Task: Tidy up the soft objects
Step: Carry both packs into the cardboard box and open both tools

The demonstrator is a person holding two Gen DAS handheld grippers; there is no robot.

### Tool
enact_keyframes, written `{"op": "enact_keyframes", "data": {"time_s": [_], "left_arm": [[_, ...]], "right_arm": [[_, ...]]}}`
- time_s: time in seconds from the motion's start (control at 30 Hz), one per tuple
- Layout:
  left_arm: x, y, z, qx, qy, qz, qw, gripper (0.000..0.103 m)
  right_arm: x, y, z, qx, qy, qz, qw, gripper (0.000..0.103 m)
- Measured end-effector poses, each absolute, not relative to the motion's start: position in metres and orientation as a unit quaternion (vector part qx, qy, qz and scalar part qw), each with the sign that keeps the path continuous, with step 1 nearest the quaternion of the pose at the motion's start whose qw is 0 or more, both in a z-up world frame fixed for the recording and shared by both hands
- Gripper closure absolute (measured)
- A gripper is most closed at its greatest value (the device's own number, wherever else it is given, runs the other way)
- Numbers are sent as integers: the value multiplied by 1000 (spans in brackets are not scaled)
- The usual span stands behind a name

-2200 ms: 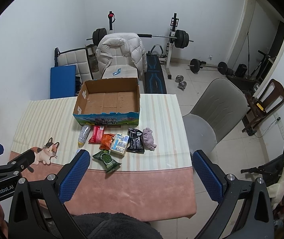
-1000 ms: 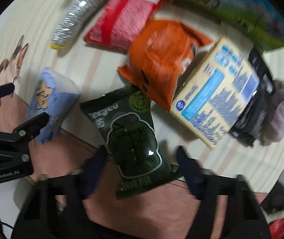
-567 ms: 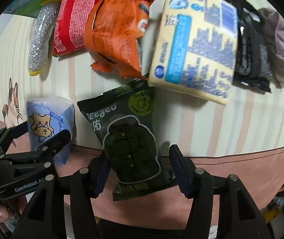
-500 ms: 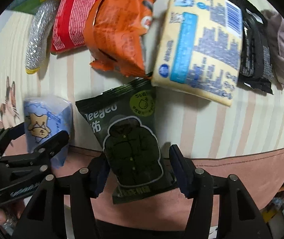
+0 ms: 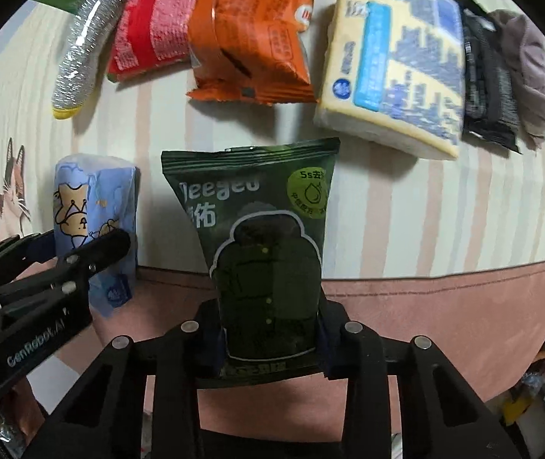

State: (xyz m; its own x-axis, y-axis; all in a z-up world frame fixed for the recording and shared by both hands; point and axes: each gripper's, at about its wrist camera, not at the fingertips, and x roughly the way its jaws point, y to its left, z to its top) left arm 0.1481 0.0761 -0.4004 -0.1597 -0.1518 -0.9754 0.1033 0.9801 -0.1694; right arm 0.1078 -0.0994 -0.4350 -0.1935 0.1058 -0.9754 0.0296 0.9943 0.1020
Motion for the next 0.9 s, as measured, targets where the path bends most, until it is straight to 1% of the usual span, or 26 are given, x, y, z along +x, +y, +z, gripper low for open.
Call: {"op": "enact_keyframes", "data": {"time_s": [0.07,0.23,0.3,0.4,0.53,0.67,0.77,0.9], "left_arm": [[143,80,-392,-24,749,-93,656,64],[132,86,-344,-52,724,-88,682,64],[132,88,-315,-71,706,-96,698,64],[148,84,-263,-90,675,-110,724,64],[199,56,-224,-98,655,-126,738,64],[266,35,-217,-100,646,-117,747,64],[324,20,-225,-109,652,-110,742,64],[392,3,-258,-127,679,-112,714,64]], "right_arm": [[100,-101,-424,54,764,31,642,66],[70,-120,-390,91,743,45,662,67],[74,-126,-354,106,734,54,669,67],[67,-138,-315,121,711,65,690,67],[94,-152,-256,133,677,79,720,67],[155,-166,-210,123,645,88,749,67],[213,-170,-206,111,634,81,761,67],[292,-179,-222,107,643,78,754,67]]}}
